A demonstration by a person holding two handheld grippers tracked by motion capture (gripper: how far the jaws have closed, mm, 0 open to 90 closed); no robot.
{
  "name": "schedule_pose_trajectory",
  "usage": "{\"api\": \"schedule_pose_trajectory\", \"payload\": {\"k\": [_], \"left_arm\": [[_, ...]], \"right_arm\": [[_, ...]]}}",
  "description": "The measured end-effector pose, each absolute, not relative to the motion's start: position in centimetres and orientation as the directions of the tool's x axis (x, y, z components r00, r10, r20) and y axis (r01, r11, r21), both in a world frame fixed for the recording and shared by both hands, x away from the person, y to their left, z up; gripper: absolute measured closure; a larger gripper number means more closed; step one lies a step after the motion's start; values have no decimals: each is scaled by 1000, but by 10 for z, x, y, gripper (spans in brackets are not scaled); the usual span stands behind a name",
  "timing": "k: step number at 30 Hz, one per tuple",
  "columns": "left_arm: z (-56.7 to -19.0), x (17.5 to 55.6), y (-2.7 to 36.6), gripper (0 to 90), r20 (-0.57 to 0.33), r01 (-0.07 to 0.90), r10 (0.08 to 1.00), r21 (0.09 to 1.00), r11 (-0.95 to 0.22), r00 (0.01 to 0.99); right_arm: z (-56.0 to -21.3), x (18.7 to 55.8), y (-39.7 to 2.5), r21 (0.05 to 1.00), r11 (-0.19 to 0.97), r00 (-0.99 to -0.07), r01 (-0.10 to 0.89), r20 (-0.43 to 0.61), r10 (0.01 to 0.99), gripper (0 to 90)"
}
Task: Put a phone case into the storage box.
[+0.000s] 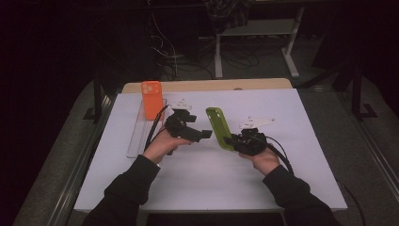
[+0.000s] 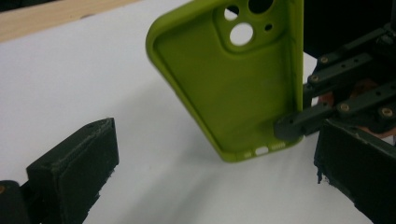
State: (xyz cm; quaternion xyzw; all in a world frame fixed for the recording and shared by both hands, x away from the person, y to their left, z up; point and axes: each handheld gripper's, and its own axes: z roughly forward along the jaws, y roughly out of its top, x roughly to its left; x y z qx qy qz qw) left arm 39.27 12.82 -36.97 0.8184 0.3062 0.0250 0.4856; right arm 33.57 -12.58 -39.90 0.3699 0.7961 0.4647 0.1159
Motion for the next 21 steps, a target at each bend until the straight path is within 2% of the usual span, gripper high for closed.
{"api": "schedule_pose_trajectory", "payload": {"k": [14,21], "left_arm": [[-371,398,119,0,-239,435,505,844,-315,830],[-373,398,114,0,-258,435,493,854,-286,831]], "right_arm": [[-394,332,-121,843,296,-733,448,157,662,756],[-393,332,-119,847,291,-743,445,167,648,757]]}}
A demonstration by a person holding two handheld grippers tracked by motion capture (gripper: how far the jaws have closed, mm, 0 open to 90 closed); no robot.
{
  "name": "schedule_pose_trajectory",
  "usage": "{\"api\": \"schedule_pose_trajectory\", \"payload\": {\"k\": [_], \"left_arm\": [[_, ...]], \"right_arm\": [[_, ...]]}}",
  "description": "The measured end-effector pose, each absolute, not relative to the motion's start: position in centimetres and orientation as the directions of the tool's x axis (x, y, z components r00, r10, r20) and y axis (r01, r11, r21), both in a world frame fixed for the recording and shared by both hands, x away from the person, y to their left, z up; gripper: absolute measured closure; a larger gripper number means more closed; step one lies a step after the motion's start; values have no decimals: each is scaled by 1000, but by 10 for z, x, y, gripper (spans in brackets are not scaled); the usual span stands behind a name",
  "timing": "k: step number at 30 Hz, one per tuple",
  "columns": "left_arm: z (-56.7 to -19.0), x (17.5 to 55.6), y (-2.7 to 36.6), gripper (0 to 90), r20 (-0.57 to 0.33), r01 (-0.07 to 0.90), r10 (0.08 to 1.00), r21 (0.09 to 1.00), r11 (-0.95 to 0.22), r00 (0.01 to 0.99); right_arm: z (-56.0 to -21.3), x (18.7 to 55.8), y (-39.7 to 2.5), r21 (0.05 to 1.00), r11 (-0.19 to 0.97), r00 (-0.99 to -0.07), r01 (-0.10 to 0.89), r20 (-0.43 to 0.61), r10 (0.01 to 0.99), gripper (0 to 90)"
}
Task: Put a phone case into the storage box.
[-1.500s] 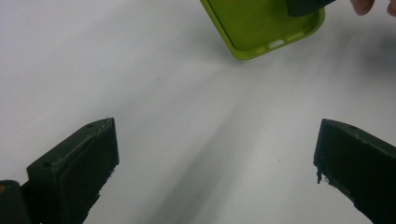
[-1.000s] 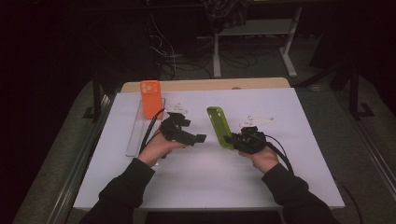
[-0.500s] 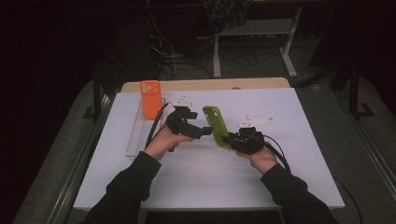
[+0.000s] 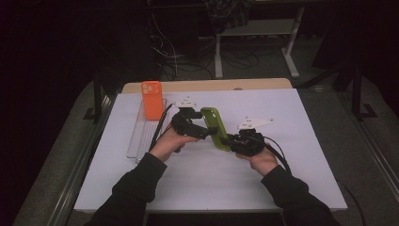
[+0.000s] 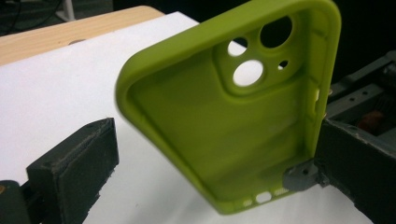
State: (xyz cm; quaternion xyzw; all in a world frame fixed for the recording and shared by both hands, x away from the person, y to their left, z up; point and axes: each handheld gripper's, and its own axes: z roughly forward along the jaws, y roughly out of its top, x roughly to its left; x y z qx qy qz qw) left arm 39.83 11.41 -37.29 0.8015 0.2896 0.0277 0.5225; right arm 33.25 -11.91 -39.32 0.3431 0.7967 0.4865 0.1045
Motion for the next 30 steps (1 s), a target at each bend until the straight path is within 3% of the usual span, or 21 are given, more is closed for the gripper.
{"api": "schedule_pose_trajectory", "payload": {"k": [20,30], "left_arm": [[-372,399,101,1,-292,460,507,854,-244,811],[-372,402,104,95,-323,497,529,838,-226,785]], "right_arm": [[-401,333,-109,830,327,-747,451,151,648,757],[-404,333,-106,819,355,-747,451,128,653,756]]}}
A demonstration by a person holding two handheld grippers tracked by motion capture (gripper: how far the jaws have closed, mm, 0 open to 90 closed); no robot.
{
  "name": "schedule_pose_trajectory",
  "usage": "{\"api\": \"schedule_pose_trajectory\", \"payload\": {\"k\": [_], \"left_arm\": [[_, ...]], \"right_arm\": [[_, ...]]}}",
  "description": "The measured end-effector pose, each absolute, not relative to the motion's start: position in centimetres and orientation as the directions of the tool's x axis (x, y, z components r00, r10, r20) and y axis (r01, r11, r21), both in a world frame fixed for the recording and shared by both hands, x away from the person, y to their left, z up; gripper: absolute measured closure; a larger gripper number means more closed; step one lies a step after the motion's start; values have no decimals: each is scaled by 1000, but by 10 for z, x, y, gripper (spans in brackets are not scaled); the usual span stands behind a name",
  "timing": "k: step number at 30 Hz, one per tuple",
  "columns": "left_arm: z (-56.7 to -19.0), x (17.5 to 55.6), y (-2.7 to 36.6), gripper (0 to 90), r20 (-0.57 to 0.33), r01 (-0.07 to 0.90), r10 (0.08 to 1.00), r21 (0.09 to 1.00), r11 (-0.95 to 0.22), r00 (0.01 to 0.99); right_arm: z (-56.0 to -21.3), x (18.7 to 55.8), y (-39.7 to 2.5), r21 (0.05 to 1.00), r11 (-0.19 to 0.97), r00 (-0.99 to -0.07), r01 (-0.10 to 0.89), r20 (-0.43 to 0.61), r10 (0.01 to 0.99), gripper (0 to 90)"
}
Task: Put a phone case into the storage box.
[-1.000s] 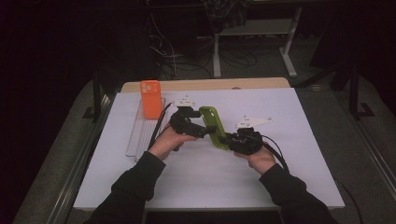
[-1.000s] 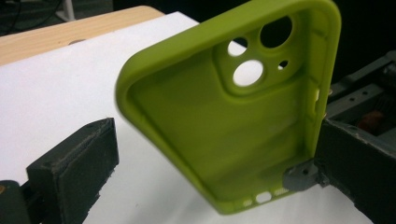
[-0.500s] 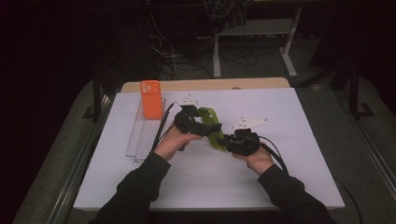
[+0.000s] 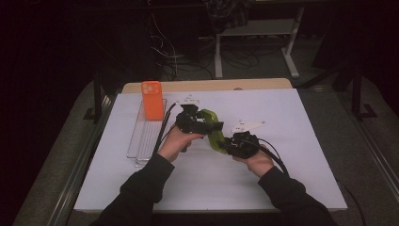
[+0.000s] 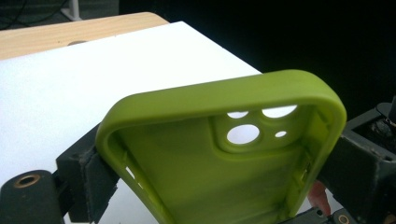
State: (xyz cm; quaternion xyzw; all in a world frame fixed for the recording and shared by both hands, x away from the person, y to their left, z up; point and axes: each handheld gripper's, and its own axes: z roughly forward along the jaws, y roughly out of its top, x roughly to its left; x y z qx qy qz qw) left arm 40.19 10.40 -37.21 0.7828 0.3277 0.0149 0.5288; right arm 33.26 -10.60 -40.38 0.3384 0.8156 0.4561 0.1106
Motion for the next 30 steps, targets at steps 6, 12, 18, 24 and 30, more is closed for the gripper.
{"api": "schedule_pose_trajectory", "payload": {"k": [6,12,18,24,30], "left_arm": [[-371,401,103,109,-317,495,531,837,-234,786],[-370,400,106,128,-323,504,523,827,-249,789],[-366,398,107,145,-302,477,514,843,-250,803],[-358,398,109,149,-253,449,543,853,-265,801],[-339,405,119,149,-218,425,573,868,-256,790]], "right_arm": [[-405,332,-105,816,368,-746,446,112,656,756],[-406,331,-103,810,391,-754,436,92,651,749],[-406,331,-104,797,414,-756,441,81,650,615],[-402,330,-113,797,397,-751,456,105,652,426],[-407,328,-132,768,420,-736,483,96,670,205]]}}
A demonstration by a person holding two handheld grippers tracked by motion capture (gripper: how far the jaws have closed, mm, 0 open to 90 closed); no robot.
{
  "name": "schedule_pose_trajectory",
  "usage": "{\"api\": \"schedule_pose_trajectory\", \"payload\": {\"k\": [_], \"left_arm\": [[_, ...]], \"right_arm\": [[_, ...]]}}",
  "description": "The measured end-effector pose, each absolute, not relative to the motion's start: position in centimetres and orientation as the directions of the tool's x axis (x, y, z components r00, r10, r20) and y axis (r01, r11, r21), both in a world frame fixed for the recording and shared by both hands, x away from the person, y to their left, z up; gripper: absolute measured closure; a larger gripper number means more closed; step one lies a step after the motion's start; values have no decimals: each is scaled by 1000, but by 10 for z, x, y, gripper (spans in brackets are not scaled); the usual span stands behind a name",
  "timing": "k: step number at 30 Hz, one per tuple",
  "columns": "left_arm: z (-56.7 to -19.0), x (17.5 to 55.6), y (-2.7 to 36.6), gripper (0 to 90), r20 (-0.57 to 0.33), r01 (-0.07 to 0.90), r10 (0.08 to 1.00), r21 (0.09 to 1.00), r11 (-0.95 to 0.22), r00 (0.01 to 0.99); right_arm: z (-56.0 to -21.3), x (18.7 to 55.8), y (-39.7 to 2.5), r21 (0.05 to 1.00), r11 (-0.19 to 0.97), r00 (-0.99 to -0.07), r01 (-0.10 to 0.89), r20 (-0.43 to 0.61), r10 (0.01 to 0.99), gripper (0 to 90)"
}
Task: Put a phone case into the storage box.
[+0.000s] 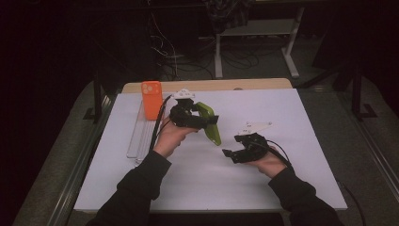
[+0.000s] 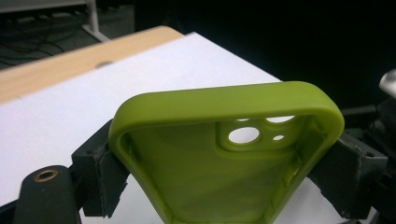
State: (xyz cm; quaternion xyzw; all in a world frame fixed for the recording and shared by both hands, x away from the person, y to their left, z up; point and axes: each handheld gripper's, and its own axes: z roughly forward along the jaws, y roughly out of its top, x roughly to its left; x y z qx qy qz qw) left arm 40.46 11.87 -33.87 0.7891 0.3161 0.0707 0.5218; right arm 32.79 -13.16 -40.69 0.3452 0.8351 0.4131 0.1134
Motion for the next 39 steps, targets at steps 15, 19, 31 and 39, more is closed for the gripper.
{"api": "schedule_pose_trajectory", "payload": {"k": [15,19,31,39], "left_arm": [[-297,428,171,149,-128,402,689,880,-252,714],[-289,434,193,150,-100,401,735,882,-245,670],[-292,463,251,150,-69,456,852,865,-207,519],[-312,481,271,148,-89,545,893,817,-188,441]], "right_arm": [[-433,307,-167,739,468,-737,485,57,673,0],[-436,301,-172,745,469,-748,474,59,662,0],[-438,297,-168,730,480,-748,486,64,661,0],[-437,299,-172,738,468,-743,486,66,666,0]]}}
